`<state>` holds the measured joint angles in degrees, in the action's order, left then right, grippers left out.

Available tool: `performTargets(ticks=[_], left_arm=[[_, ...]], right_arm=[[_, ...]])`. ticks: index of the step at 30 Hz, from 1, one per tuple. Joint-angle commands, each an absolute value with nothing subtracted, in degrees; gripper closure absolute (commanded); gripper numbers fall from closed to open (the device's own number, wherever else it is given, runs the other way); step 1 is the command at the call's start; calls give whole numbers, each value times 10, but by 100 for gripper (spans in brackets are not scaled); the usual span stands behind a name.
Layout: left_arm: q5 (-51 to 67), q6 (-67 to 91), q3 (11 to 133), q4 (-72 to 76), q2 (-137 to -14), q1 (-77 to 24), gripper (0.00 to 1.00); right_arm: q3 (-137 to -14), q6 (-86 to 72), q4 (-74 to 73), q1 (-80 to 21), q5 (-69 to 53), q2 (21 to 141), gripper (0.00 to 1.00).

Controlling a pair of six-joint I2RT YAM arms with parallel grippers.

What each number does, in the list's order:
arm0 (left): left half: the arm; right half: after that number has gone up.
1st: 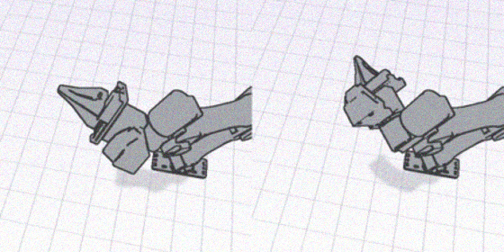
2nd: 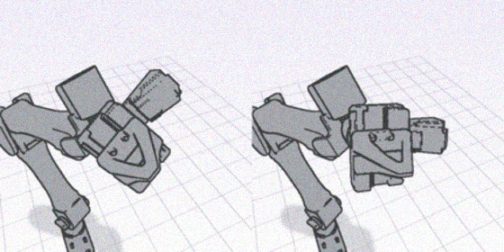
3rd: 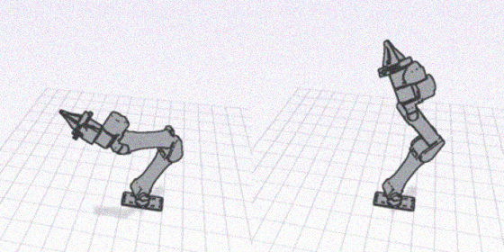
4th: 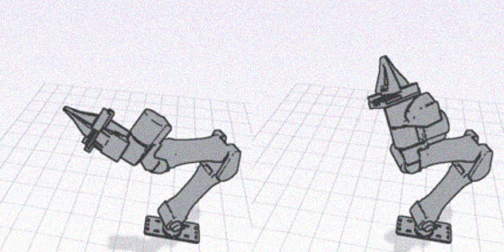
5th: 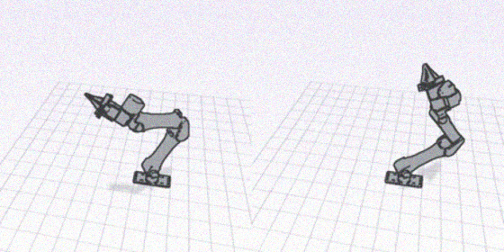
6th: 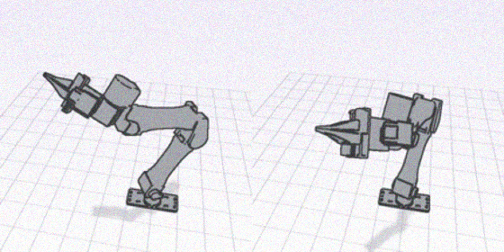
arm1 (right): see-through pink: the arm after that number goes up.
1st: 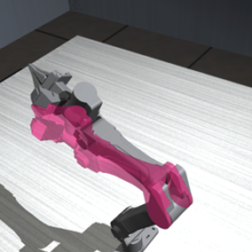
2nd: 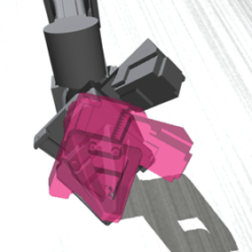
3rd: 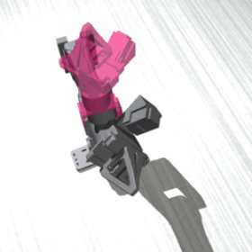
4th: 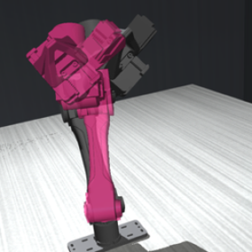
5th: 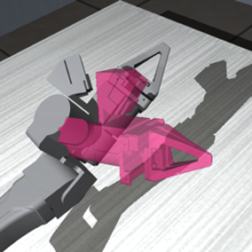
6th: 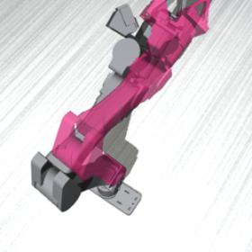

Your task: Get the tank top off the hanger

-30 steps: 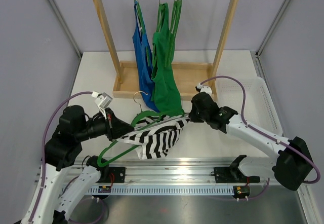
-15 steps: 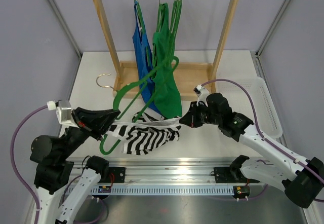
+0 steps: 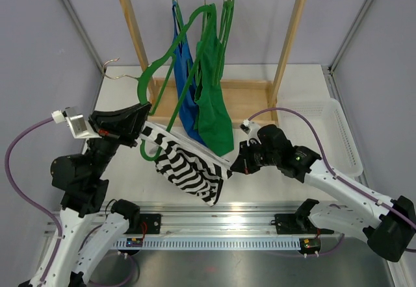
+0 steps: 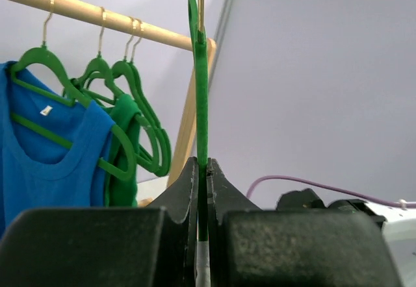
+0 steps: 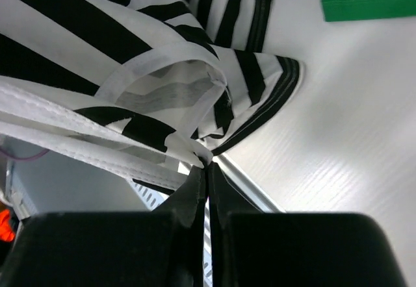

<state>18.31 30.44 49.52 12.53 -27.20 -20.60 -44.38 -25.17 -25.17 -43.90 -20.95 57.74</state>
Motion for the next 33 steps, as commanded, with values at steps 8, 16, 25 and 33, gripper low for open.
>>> performTargets(ticks=[8,16,25,33], left_arm=[[87,200,452,496,-305,-206,100],[289,339,398,555,-339,-206,100],[220,353,343,505,-288,-206,100],[2,288,240,631,-160,-206,100]], right_arm=[[-401,-300,-215,-439,-219,578,100],[-460,-351,-75,-440,-346,552,100],[-555,-268,-197,-458,-222,638,100],[-476,-276,-196,-510,-149,779,100]])
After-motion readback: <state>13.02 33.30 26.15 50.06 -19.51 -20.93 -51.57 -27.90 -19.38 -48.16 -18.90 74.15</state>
